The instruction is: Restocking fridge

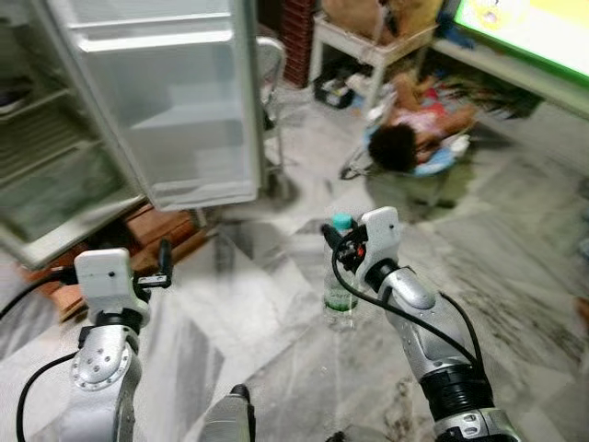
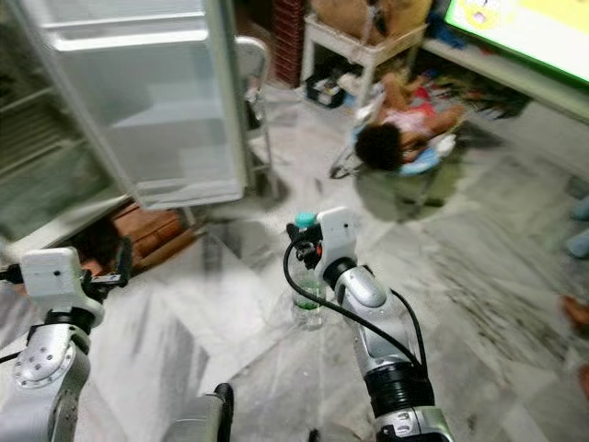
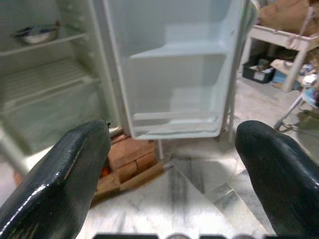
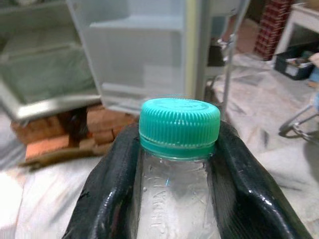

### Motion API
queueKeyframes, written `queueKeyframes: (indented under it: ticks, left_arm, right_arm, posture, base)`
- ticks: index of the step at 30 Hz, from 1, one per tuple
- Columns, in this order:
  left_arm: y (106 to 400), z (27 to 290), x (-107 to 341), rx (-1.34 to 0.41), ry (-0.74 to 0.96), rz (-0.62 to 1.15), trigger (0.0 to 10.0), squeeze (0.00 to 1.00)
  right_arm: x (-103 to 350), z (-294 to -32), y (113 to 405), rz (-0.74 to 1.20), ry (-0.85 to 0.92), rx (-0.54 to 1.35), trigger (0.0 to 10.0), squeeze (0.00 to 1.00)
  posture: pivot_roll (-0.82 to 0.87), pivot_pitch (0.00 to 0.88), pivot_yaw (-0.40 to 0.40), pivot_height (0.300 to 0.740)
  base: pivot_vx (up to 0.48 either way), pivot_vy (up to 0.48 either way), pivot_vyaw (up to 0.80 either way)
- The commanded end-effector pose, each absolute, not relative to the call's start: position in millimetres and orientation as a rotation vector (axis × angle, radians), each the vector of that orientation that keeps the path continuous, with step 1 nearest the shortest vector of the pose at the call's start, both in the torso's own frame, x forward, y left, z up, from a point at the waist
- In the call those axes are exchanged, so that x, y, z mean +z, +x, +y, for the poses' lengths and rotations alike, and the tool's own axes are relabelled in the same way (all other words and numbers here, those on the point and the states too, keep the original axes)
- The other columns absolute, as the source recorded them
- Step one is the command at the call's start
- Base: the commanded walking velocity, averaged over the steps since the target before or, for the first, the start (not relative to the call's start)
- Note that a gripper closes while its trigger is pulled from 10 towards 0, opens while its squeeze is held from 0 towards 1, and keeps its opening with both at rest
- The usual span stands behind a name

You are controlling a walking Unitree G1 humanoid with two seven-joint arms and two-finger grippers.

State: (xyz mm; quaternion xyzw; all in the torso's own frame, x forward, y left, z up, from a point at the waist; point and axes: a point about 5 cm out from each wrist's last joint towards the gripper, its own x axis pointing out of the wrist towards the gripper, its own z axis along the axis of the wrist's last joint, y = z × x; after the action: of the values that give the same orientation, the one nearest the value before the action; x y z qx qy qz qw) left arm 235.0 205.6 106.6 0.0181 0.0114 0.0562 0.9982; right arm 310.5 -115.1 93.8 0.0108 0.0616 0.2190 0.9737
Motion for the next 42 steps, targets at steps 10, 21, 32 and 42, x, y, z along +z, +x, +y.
queueKeyframes:
  ticks: [10,21,32,42]
  left_arm:
    - [232.6,206.0,104.8,0.114,0.044,0.031,10.0,0.0]
    - [233.3,203.9,101.9,0.112,0.045,0.041,10.0,0.0]
    - [230.9,204.2,98.1,0.117,0.049,0.058,10.0,0.0]
    - [231.6,204.0,98.0,0.115,0.057,0.06,10.0,0.0]
  right_arm:
    - [98.4,-106.9,312.8,0.095,0.018,0.473,10.0,0.0]
    - [101.2,-106.0,313.6,0.078,0.026,0.483,10.0,0.0]
    - [97.8,-103.6,314.1,0.104,0.015,0.506,10.0,0.0]
    - [92.5,-96.6,309.1,0.103,0.01,0.531,10.0,0.0]
  posture:
    - [0.03,0.156,-0.029,0.74]
    - [0.03,0.157,-0.037,0.74]
    - [0.03,0.155,-0.042,0.74]
    - [0.03,0.156,-0.04,0.74]
  base:
    - [0.373,0.0,0.78]
    - [0.367,0.0,0.73]
    - [0.317,0.049,0.0]
    - [0.276,0.356,0.0]
